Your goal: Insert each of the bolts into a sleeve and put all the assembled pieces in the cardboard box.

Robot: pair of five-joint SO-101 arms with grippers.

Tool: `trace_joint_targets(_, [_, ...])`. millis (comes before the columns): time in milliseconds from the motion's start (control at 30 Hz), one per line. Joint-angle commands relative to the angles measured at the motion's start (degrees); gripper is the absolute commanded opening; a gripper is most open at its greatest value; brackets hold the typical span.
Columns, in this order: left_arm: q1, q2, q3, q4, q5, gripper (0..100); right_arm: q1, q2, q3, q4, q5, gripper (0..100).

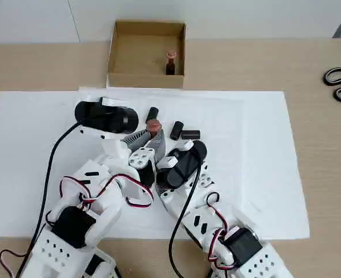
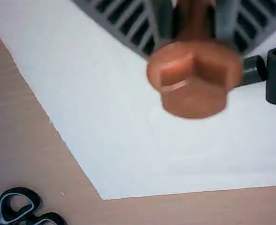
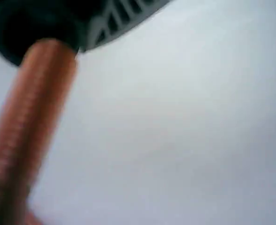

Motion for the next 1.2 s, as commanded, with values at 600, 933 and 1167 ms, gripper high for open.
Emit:
trace_joint_targets(600, [0.18, -0.35, -0.66, -2.29, 0.26, 0, -2.24, -0.84, -0.53, -1.36, -0.53, 0.4])
trace_joint_targets(933, [0.09, -0.35, -0.66, -0.7, 0.26, 0, -2.07, -0.84, -0.53, -1.36, -0.35, 0.4])
trace_joint_targets(1167, [0.09, -0.62, -0.66, 0.26, 0.26, 0, -2.07, -0.84, -0.53, -1.36, -0.35, 0.4])
